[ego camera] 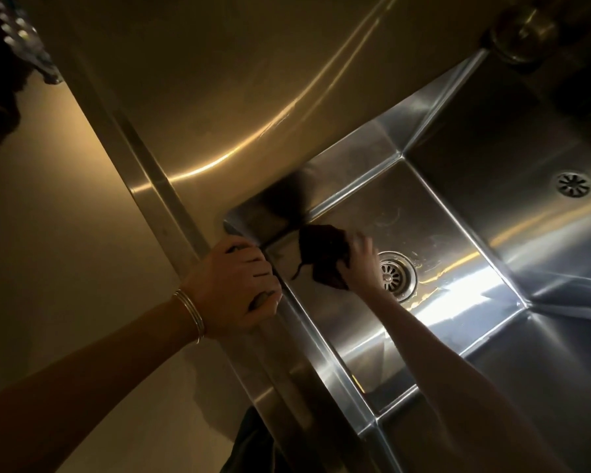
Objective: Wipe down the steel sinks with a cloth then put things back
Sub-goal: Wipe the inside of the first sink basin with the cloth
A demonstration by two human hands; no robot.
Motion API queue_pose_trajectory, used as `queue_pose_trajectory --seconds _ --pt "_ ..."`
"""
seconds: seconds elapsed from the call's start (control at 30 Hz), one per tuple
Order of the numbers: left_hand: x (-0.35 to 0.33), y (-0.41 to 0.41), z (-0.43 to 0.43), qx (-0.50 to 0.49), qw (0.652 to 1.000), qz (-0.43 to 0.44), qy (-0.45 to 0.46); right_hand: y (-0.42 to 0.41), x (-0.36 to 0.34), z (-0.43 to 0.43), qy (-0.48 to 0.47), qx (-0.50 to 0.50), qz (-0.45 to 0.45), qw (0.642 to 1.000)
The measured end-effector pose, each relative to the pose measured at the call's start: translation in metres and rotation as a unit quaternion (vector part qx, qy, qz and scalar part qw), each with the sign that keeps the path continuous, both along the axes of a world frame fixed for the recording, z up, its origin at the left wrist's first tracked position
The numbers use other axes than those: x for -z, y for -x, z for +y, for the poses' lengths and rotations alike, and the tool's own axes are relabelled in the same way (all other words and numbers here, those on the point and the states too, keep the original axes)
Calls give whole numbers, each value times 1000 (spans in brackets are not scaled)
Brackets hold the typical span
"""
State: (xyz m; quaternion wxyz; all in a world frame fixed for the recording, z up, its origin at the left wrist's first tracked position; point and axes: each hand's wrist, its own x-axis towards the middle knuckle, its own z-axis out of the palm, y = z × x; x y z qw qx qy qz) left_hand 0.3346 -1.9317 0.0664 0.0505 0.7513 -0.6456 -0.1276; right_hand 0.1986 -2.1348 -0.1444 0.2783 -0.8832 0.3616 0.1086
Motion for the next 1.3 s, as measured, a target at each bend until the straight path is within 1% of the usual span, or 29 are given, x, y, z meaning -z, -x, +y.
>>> queue_pose_trajectory --seconds 0.03,0.1,0.13,0.17,0.2,0.23,0.27,0.3,0.37,0.4,0.43,0.53,0.6,0.73,0.8,0.9,0.93,1.0,1.07,1.13,1.2,1.27,1.3 --pt "0 0 -1 3 1000 -1 -5 1 5 15 -9 -59 41 997" --pt "1 -2 -1 7 1000 -2 -15 3 14 50 15 -122 107 987" --pt "2 -2 -1 5 1000 -2 -20 3 16 64 47 -142 102 983" --pt "3 -3 -1 4 1000 -2 -22 4 15 71 80 -188 95 974" --pt "4 -2 0 4 1000 0 -25 2 14 69 114 -256 94 955" --pt "4 -2 0 7 1000 3 -25 -2 17 58 147 -297 90 939" --pt "5 -2 1 7 1000 4 -24 -9 21 44 162 -308 87 933" --pt "5 -2 1 6 1000 4 -21 -19 23 30 161 -292 85 939" --pt "4 -2 1 4 1000 5 -17 -38 23 20 132 -218 98 962" --pt "4 -2 0 3 1000 4 -15 -47 23 23 125 -191 90 969" --pt "4 -2 1 3 1000 4 -16 -55 21 30 122 -188 79 971" --pt "3 -2 1 7 1000 5 -18 -49 14 59 112 -263 37 957" --pt "3 -2 0 10 1000 3 -20 -22 13 73 110 -315 42 942" --pt "2 -2 -1 10 1000 5 -23 57 16 91 104 -343 44 933" --pt "1 -1 0 7 1000 6 -25 83 14 90 107 -353 41 929" --pt "-1 -1 0 10 1000 5 -22 71 5 86 73 -351 48 932" --pt "-1 -2 0 13 1000 2 -24 55 2 83 79 -339 34 937" --pt "-2 -1 0 15 1000 -1 -25 12 0 77 55 -315 17 947" --pt "-4 0 -2 15 1000 -2 -19 -17 5 78 42 -274 41 960" --pt "-6 -1 -3 18 1000 -1 -25 -9 12 88 47 -236 67 968" --pt "-8 0 -3 17 1000 -1 -22 29 14 97 43 -270 92 958" --pt "-10 2 -3 19 1000 2 -23 64 9 91 44 -321 90 942" --pt "-10 1 -3 23 1000 1 -21 69 7 81 63 -357 89 928"
